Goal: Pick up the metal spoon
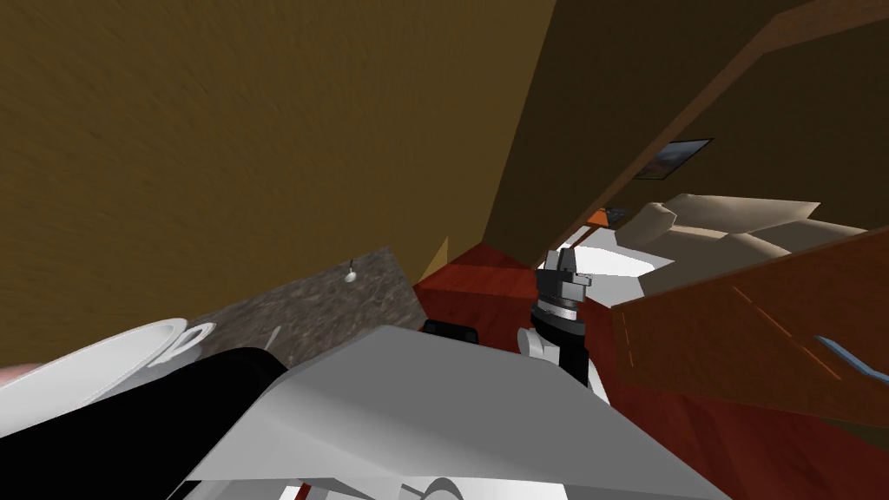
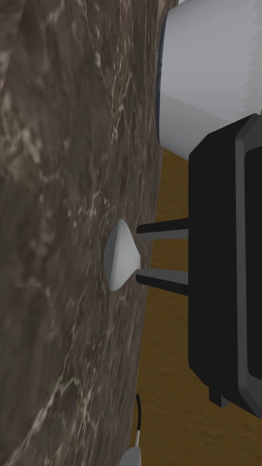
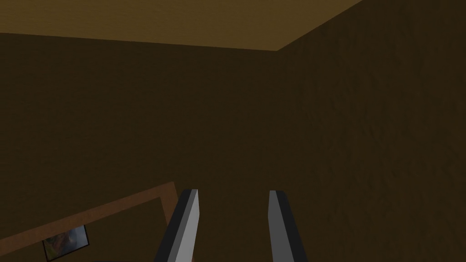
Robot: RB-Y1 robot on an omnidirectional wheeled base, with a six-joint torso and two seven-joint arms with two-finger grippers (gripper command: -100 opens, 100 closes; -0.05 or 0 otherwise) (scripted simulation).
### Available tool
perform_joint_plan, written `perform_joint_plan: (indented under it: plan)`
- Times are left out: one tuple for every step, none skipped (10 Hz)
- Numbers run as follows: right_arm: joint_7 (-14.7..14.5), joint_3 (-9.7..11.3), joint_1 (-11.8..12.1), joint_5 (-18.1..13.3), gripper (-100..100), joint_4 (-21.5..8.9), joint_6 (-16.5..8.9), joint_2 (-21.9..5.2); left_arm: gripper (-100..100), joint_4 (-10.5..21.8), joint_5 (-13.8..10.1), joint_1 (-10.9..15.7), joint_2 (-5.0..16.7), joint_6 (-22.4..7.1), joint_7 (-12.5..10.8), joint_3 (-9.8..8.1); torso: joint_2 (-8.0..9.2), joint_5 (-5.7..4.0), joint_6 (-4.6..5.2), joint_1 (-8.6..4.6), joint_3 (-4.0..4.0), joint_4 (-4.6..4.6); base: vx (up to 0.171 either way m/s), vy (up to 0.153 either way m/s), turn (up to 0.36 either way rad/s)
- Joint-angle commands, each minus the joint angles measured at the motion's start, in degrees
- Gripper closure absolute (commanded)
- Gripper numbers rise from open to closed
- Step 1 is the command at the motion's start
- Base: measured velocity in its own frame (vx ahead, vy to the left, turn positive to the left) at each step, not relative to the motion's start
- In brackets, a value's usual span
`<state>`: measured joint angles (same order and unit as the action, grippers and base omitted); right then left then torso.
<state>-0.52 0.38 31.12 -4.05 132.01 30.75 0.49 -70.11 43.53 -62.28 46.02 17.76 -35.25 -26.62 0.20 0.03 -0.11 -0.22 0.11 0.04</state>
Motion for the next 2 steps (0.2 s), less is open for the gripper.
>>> perform_joint_plan:
  plan:
    - [0.00,0.00,0.00,0.00,0,0.00,0.00,0.00,100,0.00,0.00,0.00,0.00,0.00,0.00,0.00,0.00,0.00,0.00,0.00,0.00,0.00,0.000,-0.026,0.024]
    - [0.00,0.00,0.00,0.00,0,0.00,0.00,0.00,0,-0.14,0.03,-0.15,0.02,-0.02,-0.20,-0.03,-0.01,0.02,0.05,0.07,0.00,0.01,-0.001,-0.005,0.000]
